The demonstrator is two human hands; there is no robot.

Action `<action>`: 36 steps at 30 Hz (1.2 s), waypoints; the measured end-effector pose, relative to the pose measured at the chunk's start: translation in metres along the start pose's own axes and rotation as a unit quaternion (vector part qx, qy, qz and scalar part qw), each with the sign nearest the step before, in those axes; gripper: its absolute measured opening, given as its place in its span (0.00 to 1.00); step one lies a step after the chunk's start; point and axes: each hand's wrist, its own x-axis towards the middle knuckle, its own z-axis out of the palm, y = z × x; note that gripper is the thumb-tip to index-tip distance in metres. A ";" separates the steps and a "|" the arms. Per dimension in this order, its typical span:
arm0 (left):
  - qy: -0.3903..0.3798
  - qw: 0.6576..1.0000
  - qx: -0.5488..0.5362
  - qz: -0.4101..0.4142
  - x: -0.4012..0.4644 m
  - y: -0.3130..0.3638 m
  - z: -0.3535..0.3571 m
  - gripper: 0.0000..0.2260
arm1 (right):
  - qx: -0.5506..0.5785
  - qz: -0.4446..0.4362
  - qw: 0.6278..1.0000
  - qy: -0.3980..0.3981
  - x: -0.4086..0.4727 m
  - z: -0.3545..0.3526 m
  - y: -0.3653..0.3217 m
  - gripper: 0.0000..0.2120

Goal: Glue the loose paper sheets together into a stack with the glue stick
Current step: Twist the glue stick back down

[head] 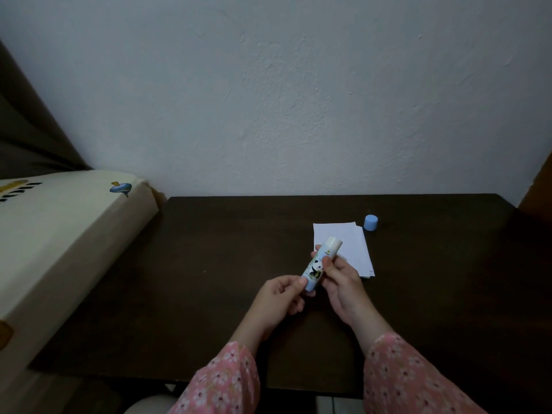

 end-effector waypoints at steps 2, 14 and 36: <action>0.008 1.000 -0.006 0.001 0.000 0.000 0.001 0.11 | 0.009 0.003 1.000 0.003 -0.001 0.001 -0.001 0.09; -0.005 1.000 -0.013 -0.002 -0.001 0.000 -0.001 0.10 | 0.013 0.015 1.000 -0.004 -0.001 0.000 -0.003 0.10; 0.004 1.000 0.012 0.006 -0.001 0.000 0.002 0.09 | 0.024 0.000 1.000 -0.002 0.001 -0.001 0.000 0.09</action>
